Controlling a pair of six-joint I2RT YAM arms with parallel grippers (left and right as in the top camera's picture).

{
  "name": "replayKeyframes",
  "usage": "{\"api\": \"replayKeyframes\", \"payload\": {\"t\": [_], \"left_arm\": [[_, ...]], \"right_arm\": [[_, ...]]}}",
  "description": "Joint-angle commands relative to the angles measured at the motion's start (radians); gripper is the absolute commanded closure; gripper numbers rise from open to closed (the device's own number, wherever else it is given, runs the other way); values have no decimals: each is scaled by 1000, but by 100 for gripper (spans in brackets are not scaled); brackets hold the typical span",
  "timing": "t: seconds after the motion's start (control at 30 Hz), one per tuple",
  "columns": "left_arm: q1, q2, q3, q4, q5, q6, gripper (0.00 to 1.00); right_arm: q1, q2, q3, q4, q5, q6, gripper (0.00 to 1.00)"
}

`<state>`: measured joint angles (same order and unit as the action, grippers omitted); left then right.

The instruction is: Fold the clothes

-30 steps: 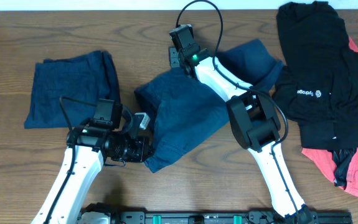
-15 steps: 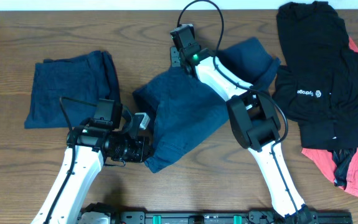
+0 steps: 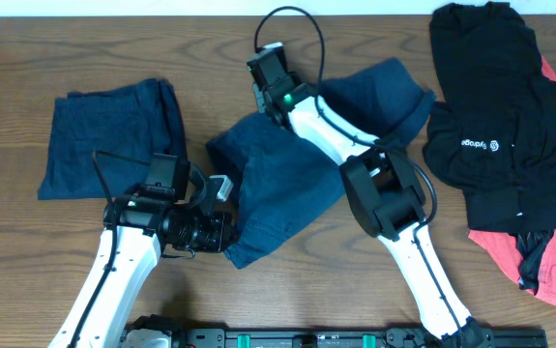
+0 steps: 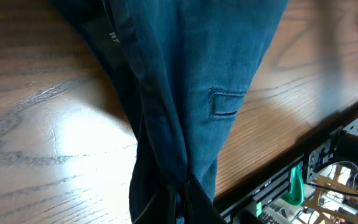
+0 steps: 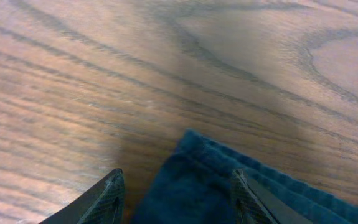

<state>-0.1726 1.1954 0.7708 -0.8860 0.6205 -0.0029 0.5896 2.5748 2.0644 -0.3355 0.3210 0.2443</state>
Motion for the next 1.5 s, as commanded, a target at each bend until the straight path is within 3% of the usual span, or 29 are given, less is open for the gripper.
{"api": "replayKeyframes", "payload": {"t": [0.0, 0.57, 0.8, 0.93, 0.97, 1.23, 1.47], "left_arm": [[-4, 2, -2, -2, -8, 5, 94], [-4, 2, -2, -3, -8, 5, 94], [-4, 2, -2, -3, -8, 5, 94], [-4, 2, -2, -3, -8, 5, 94], [-4, 2, -2, -3, -8, 5, 94], [-4, 2, -1, 32, -8, 5, 94], [31, 2, 79, 159, -79, -33, 94]], "right_arm": [[7, 13, 10, 11, 43, -37, 46], [-20, 59, 9, 3, 14, -33, 39], [-51, 59, 9, -20, -71, -13, 65], [-56, 59, 9, -32, -78, -13, 95], [-56, 59, 9, -35, -78, -13, 99], [-66, -16, 15, -114, -76, -14, 99], [-132, -340, 19, -358, -18, -17, 99]]}}
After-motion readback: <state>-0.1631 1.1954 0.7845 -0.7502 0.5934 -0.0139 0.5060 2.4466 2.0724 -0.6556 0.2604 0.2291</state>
